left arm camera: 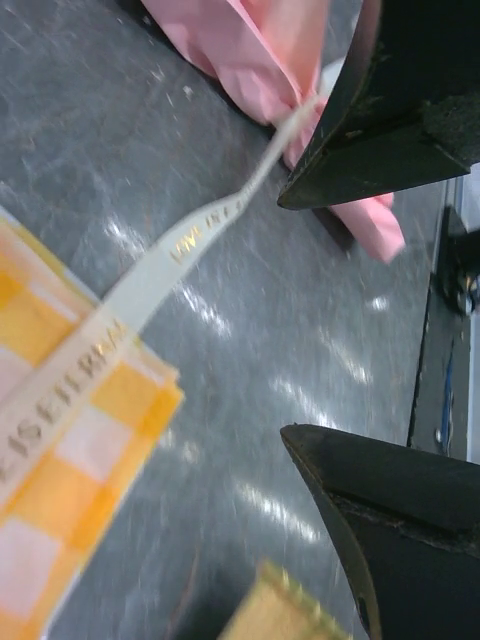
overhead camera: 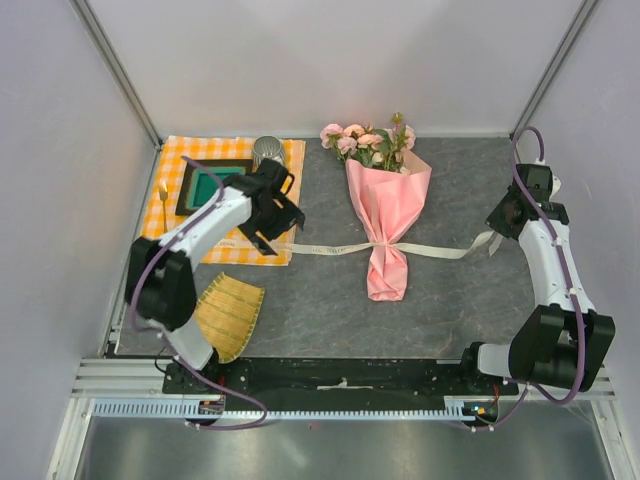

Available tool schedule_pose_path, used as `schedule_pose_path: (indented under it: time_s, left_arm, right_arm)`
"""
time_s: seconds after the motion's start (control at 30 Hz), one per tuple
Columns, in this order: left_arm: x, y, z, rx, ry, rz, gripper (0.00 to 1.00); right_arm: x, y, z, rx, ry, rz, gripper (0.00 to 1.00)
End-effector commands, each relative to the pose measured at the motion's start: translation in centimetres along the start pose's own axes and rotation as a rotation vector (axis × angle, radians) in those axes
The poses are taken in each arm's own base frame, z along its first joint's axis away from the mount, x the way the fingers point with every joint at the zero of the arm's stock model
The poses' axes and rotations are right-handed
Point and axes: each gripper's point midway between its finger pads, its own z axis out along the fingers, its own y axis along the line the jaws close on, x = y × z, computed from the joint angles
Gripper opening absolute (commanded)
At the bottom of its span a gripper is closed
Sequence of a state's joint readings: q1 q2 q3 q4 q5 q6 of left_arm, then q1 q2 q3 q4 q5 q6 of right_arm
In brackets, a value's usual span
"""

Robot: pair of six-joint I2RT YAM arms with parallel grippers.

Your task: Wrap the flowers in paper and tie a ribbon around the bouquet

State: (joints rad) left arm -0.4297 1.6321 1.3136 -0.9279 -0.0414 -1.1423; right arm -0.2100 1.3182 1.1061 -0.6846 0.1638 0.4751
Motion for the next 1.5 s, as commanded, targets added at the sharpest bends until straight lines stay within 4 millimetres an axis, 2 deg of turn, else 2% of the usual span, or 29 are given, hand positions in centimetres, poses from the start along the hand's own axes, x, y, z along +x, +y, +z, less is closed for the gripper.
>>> schedule_pose_path:
  time_s: [0.0, 0.03, 0.07, 0.1, 0.13, 0.2, 0.4, 0.5, 0.63, 0.77, 0.83, 0.97, 1.0, 1.13, 1.2, 1.23, 1.27, 1.37, 1.4, 1.47]
  left_arm:
    - [0.1, -4.9, 2.3, -0.079, 0.056, -0.174, 0.93]
    - [0.5, -4.3, 2.6, -0.153, 0.068, -0.171, 0.92]
    - [-0.1, -4.9, 4.0, -0.201, 0.035, -0.168, 0.91]
    - [-0.3, -4.9, 4.4, -0.235, 0.013, -0.202, 0.91]
    - [-0.1, -4.1, 4.8, -0.292, 0.014, -0.212, 0.91]
    - [-0.3, -4.0, 6.2, -0.341, -0.005, -0.243, 0.91]
    - [0.7, -1.8, 8.0, -0.483, -0.006, -0.315, 0.87]
    - [0.6, -1.3, 8.7, -0.495, -0.038, -0.351, 0.73]
    - [0.8, -1.7, 9.7, -0.463, -0.036, -0.393, 0.69]
    - [2.5, -1.2, 11.0, -0.431, 0.019, -0.461, 0.65]
    - [2.9, -1.0, 11.9, -0.402, 0.022, -0.488, 0.58]
    - [2.7, -1.1, 12.4, -0.395, 0.011, -0.501, 0.47]
    - [2.6, -1.2, 12.4, -0.392, 0.007, -0.504, 0.4]
    - [2.6, -1.5, 12.5, -0.363, -0.012, -0.483, 0.25]
    - [2.2, -1.9, 12.0, -0.333, -0.028, -0.464, 0.08]
    - [2.1, -1.8, 11.8, -0.323, -0.038, -0.431, 0.05]
    - [1.7, -2.5, 11.6, -0.285, -0.049, -0.407, 0.03]
    - [1.2, -4.4, 9.3, -0.18, -0.112, -0.257, 0.01]
    - [1.2, -5.0, 7.9, -0.135, -0.127, -0.215, 0.01]
    - [2.2, -6.5, 6.2, -0.049, -0.132, -0.077, 0.01]
  right_arm:
    - [-1.1, 1.6, -0.5, -0.06, -0.022, 0.001, 0.0]
    - [-1.0, 1.7, -0.4, -0.063, -0.018, -0.001, 0.0]
    - [-1.1, 1.7, -0.4, -0.063, -0.019, -0.004, 0.0]
    - [-1.1, 1.8, -0.4, -0.065, -0.02, -0.005, 0.0]
    - [-1.1, 1.9, -0.4, -0.071, -0.019, -0.007, 0.0]
    - [-1.0, 2.2, -0.5, -0.08, -0.018, -0.011, 0.0]
    - [-0.5, 3.0, -0.5, -0.108, -0.005, -0.026, 0.0]
    - [-0.3, 3.4, -0.6, -0.122, -0.002, -0.031, 0.0]
    - [0.0, 3.6, -0.4, -0.122, 0.004, -0.04, 0.0]
    - [0.1, 3.7, -0.3, -0.122, 0.007, -0.043, 0.0]
    - [0.1, 3.9, -0.3, -0.126, 0.008, -0.042, 0.0]
    - [-0.1, 3.9, -0.6, -0.124, -0.001, -0.043, 0.0]
    - [-0.2, 3.8, -0.6, -0.121, -0.006, -0.045, 0.0]
    - [-0.1, 3.5, -0.8, -0.111, -0.014, -0.044, 0.0]
    - [0.0, 3.3, -0.8, -0.104, -0.013, -0.042, 0.0]
    - [0.0, 3.3, -0.9, -0.106, -0.016, -0.037, 0.0]
    - [0.0, 3.3, -1.0, -0.107, -0.018, -0.035, 0.0]
    - [0.1, 3.5, -1.5, -0.126, -0.016, -0.045, 0.0]
    - [0.1, 3.4, -1.7, -0.126, -0.016, -0.048, 0.0]
    - [0.3, 3.5, -2.4, -0.154, -0.021, -0.07, 0.0]
